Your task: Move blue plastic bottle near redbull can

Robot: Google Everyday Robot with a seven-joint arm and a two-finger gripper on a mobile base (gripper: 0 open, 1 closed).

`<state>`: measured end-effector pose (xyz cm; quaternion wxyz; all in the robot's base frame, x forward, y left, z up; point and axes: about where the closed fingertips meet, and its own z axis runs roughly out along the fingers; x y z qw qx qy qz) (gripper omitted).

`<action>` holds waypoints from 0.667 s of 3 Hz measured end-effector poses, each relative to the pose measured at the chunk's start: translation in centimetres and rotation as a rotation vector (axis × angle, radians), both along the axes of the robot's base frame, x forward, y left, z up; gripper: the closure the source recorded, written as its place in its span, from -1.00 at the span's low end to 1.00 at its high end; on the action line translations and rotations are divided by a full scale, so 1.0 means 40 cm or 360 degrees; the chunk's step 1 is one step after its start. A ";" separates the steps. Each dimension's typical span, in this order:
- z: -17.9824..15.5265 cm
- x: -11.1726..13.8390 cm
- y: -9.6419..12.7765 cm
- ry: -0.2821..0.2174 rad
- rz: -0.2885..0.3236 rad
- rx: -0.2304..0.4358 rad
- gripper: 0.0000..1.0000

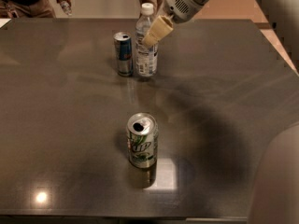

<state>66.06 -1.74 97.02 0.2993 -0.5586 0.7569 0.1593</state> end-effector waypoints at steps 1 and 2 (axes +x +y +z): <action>-0.027 0.010 -0.009 0.0003 -0.0018 -0.0001 1.00; -0.047 0.016 -0.006 0.0000 -0.0006 0.0014 0.63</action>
Offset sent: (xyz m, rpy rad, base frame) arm 0.0083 -0.0060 -0.0250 0.0208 -0.0099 -0.0016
